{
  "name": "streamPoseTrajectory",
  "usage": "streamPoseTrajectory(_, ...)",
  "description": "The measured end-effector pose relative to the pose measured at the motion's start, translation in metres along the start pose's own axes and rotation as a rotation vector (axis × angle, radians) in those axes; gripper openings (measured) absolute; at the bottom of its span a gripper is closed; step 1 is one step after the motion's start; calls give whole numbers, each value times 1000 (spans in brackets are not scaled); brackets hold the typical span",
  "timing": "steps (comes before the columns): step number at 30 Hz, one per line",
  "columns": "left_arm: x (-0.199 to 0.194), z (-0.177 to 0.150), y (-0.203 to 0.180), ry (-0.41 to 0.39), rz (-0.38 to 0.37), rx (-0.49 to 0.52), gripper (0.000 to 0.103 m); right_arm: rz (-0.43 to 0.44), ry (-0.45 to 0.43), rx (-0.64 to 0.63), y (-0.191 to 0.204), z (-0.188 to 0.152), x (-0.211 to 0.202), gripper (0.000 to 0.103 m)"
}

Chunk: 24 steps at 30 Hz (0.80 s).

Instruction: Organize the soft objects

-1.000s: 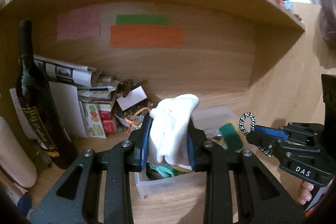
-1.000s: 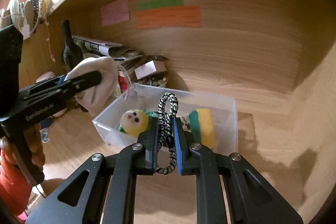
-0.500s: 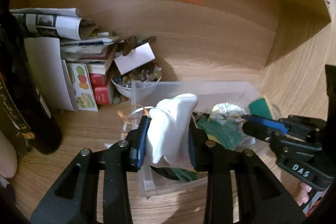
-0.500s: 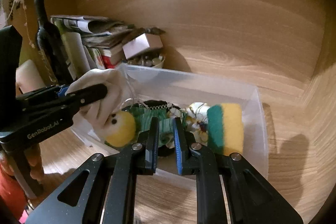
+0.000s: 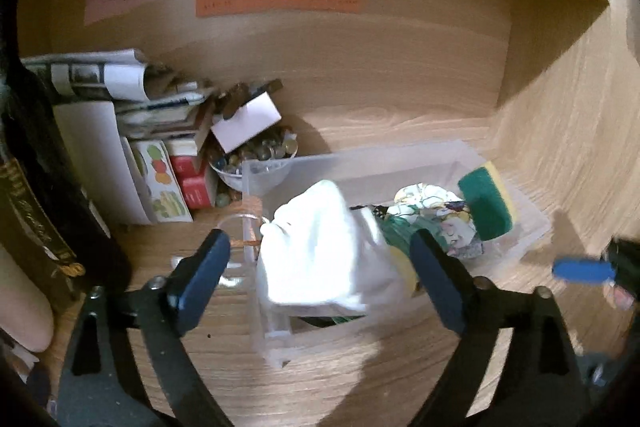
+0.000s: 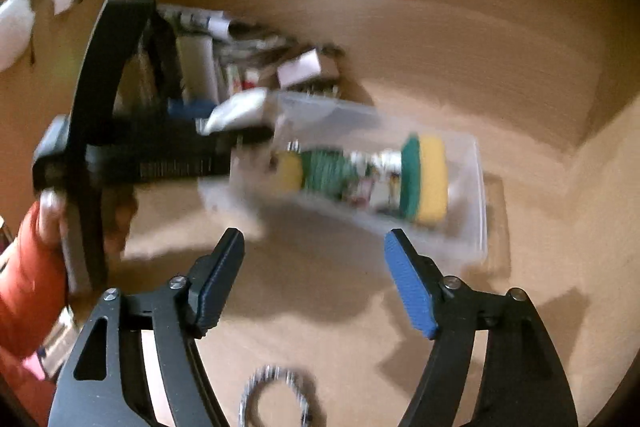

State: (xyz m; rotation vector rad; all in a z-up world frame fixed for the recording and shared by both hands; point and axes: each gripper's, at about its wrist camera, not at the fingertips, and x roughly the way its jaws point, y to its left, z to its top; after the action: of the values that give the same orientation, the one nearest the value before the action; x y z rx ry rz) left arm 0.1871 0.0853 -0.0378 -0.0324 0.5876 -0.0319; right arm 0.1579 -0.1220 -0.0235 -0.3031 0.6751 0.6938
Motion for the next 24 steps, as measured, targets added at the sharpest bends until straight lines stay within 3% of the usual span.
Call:
streamPoseTrajectory(3, -9, -2, -2, -3, -14, -6, 101, 10, 72, 1, 6, -22, 5, 70)
streamPoseTrajectory(11, -35, -15, 1, -11, -9, -14, 102, 18, 186, -31, 27, -58, 24, 68)
streamPoseTrajectory(13, -42, -18, 5, -15, -8, -26, 102, 7, 183, -36, 28, -59, 26, 59)
streamPoseTrajectory(17, -56, -25, 13, -32, -1, -48, 102, -4, 172, -25, 25, -56, 27, 22)
streamPoseTrajectory(19, -63, -28, 15, -41, -8, -53, 102, -12, 171, -3, 20, -53, 29, 14)
streamPoseTrajectory(24, -70, -31, 15, -58, -27, -57, 102, -28, 121, 19, 12, -41, 18, 12)
